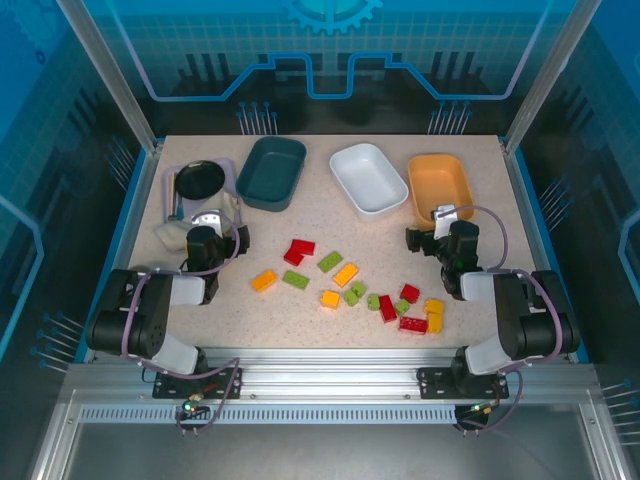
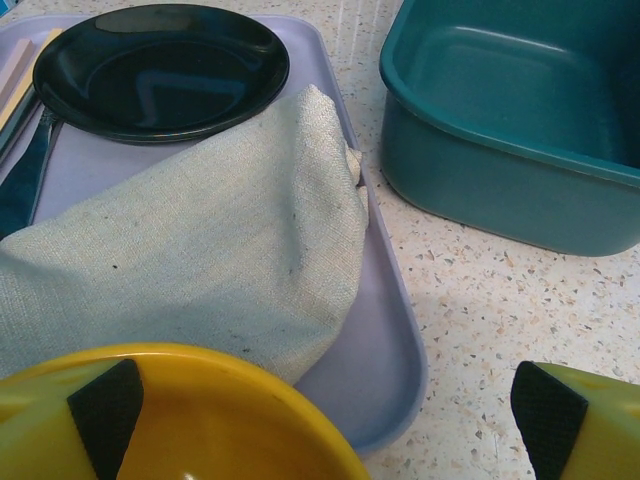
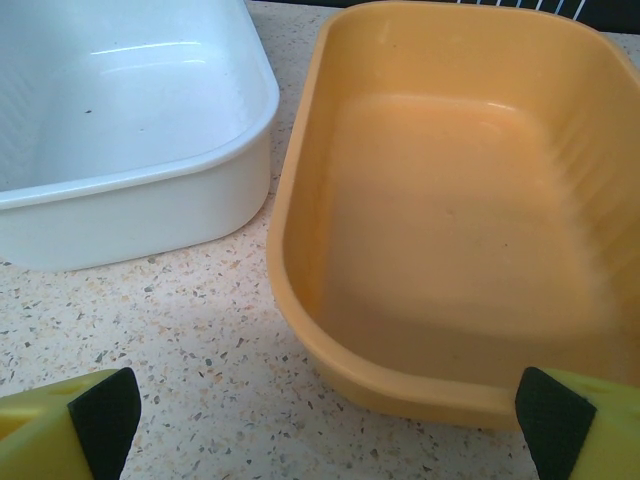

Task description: Sort the legos into containers by color

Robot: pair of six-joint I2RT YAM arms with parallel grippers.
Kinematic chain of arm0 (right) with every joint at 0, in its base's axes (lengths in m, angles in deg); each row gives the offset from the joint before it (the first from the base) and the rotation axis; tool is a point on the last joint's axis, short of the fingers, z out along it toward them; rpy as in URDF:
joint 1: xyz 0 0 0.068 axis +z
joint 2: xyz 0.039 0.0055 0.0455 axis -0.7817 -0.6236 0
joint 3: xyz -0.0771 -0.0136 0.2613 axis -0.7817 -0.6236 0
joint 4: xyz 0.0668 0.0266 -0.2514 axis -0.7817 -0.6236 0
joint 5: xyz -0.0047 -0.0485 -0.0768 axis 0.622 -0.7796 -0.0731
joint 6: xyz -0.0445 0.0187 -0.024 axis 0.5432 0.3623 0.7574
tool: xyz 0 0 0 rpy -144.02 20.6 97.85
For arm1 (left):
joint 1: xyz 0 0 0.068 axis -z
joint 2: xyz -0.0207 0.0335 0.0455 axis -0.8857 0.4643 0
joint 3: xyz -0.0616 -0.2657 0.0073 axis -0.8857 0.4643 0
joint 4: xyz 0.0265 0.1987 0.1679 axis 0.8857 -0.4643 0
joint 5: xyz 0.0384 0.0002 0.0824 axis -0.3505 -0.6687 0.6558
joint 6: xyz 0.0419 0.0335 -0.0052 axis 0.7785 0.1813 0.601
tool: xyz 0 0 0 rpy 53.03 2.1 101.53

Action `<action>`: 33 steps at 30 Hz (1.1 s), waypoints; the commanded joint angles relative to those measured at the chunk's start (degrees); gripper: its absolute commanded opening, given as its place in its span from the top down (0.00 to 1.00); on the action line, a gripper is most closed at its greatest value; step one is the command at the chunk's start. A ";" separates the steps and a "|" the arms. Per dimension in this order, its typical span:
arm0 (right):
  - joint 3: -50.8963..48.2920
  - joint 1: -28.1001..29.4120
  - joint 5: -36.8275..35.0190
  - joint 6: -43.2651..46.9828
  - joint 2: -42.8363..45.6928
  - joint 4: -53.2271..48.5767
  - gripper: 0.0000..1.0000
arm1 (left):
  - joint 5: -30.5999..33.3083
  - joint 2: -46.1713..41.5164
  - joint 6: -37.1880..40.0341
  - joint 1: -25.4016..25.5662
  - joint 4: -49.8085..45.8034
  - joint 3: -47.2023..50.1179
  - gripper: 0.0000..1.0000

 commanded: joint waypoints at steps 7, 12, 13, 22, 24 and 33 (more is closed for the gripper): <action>1.23 0.61 -0.75 0.67 -0.60 2.05 0.00 | 0.29 0.22 1.68 -0.66 2.07 -1.70 0.01; 5.27 2.72 -3.85 2.06 2.77 -8.10 0.00 | 2.37 -5.05 2.56 1.09 -15.10 -8.22 0.01; 7.30 3.64 -4.68 2.90 3.52 -12.46 0.00 | 3.63 -6.16 0.82 1.10 -20.43 -10.10 0.01; 4.39 10.50 -12.57 -0.49 16.73 -23.27 0.00 | 9.51 -22.45 -6.56 4.70 -38.56 -9.11 0.01; 4.94 11.23 -12.77 0.05 21.29 -27.32 0.00 | 9.80 -26.03 -7.28 4.79 -42.28 -10.09 0.01; 35.81 9.88 -24.21 -27.35 21.65 -62.13 0.00 | 9.93 -20.36 -22.26 6.01 -58.70 -34.77 0.01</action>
